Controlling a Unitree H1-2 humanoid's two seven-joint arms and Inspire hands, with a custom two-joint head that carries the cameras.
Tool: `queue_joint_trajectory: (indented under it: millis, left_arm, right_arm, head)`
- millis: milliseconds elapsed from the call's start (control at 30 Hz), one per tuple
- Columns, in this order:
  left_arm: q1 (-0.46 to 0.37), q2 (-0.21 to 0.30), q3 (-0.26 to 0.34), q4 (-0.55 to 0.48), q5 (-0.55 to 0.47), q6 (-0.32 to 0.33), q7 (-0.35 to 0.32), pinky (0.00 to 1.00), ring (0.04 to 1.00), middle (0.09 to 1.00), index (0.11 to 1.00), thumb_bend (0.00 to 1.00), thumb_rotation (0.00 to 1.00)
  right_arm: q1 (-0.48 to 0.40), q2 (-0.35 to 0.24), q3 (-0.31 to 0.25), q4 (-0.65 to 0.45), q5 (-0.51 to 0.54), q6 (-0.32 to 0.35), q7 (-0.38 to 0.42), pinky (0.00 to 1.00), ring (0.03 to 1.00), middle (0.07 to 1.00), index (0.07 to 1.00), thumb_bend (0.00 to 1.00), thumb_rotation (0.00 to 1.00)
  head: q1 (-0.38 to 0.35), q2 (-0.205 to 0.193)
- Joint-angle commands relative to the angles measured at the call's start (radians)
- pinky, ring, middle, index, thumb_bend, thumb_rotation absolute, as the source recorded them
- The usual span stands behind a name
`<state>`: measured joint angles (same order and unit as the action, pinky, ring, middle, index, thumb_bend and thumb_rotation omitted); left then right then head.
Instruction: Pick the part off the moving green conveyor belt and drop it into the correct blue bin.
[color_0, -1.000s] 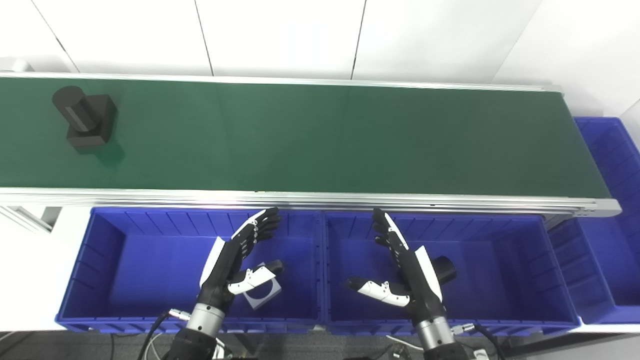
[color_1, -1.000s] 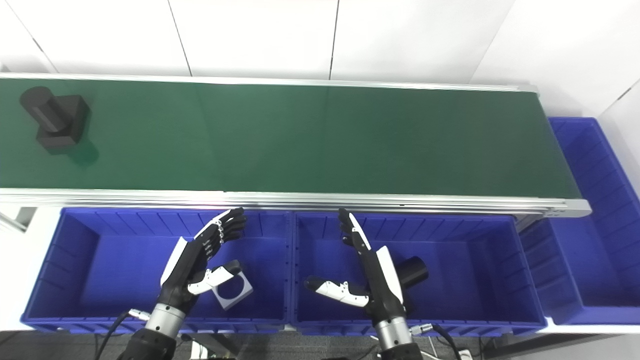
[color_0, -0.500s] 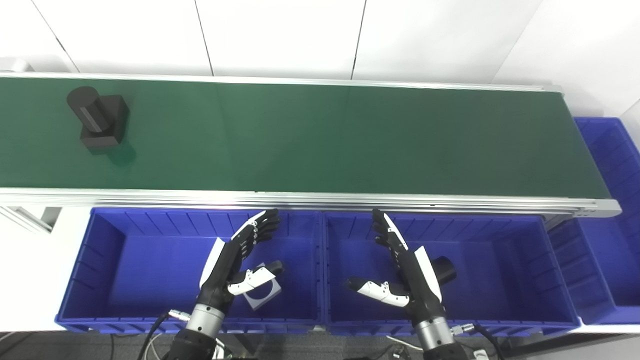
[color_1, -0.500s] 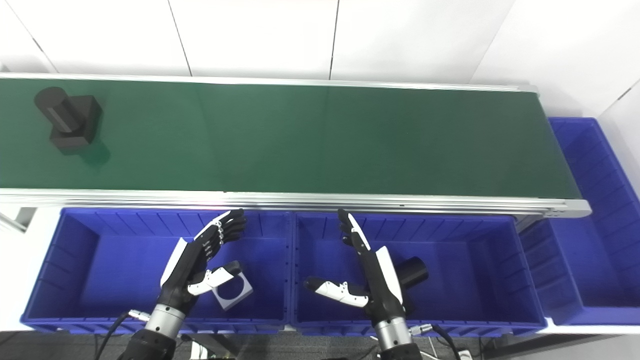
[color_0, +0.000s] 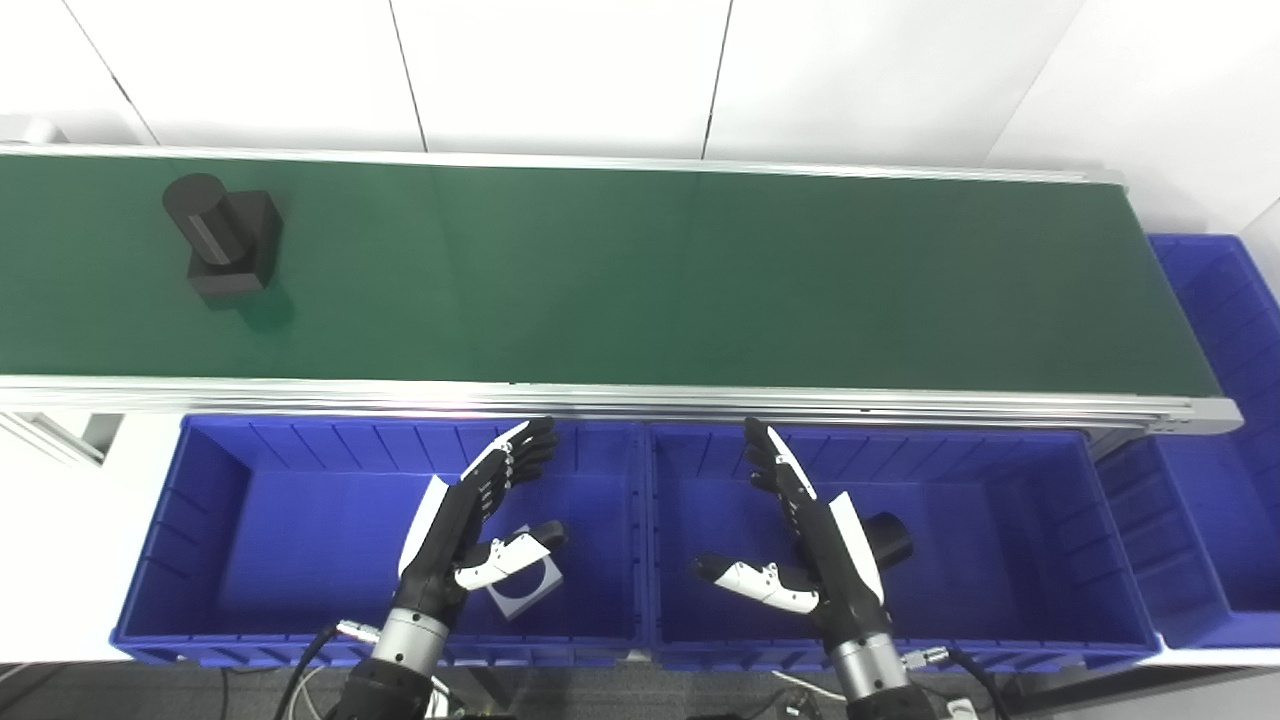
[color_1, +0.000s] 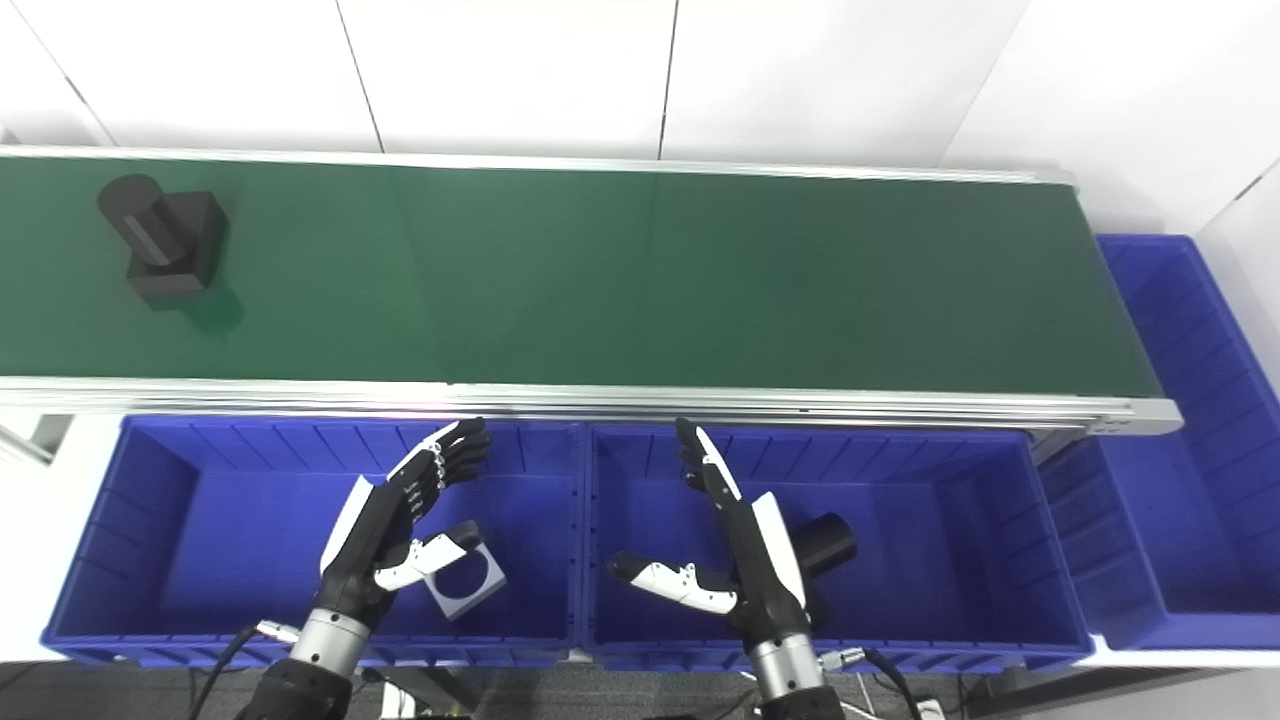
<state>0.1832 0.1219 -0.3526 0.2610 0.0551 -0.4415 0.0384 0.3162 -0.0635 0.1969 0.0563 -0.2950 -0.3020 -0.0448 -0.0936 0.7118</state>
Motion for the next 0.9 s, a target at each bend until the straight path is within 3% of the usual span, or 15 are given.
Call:
queue_joint_trajectory:
  millis: [0,33,100,133,233,367,867]
  left_arm:
    - [-0.02,-0.004,-0.013,-0.009,0.012,-0.028,0.019,0.81,0.83,0.838,0.842,0.77,0.62]
    - [-0.021,-0.007,-0.023,-0.003,0.017,-0.028,0.029,0.8,0.831,0.838,0.842,0.77,0.61]
    - [-0.022,-0.011,-0.042,0.01,0.028,-0.028,0.049,0.79,0.827,0.836,0.835,0.79,0.6]
    - [-0.023,-0.011,-0.052,0.016,0.033,-0.028,0.058,0.79,0.824,0.833,0.833,0.8,0.61]
    - [-0.029,-0.004,-0.089,0.038,0.066,-0.028,0.108,0.79,0.823,0.831,0.832,0.85,0.65]
    - [-0.045,0.003,-0.131,0.058,0.089,-0.028,0.174,0.76,0.806,0.823,0.822,0.87,0.63]
    - [-0.105,0.045,-0.266,0.121,0.1,-0.028,0.343,0.74,0.786,0.802,0.798,0.87,0.57]
  right_arm:
    - [-0.006,-0.003,-0.006,-0.003,0.012,-0.066,-0.011,0.87,0.924,0.949,0.959,0.86,0.56]
    - [-0.002,-0.01,-0.008,-0.003,0.012,-0.067,-0.009,0.87,0.925,0.95,0.96,0.86,0.56]
    - [0.002,-0.021,-0.013,0.003,0.019,-0.082,-0.009,0.86,0.933,0.96,0.969,0.85,0.57]
    - [0.003,-0.024,-0.014,0.008,0.024,-0.094,-0.01,0.86,0.929,0.958,0.971,0.84,0.57]
    - [-0.002,-0.037,-0.019,0.03,0.04,-0.129,-0.007,0.85,0.924,0.952,0.98,0.81,0.55]
    - [-0.014,-0.046,-0.022,0.065,0.058,-0.164,-0.009,0.85,0.92,0.946,0.985,0.81,0.52]
    - [-0.046,-0.072,0.011,0.128,0.052,-0.167,-0.072,0.85,0.907,0.934,0.987,0.76,0.48]
  head:
    - [0.064,-0.023]
    - [0.128,-0.053]
    - [0.187,-0.087]
    - [0.187,-0.087]
    - [0.251,-0.14]
    - [0.28,-0.172]
    - [0.293,-0.262]
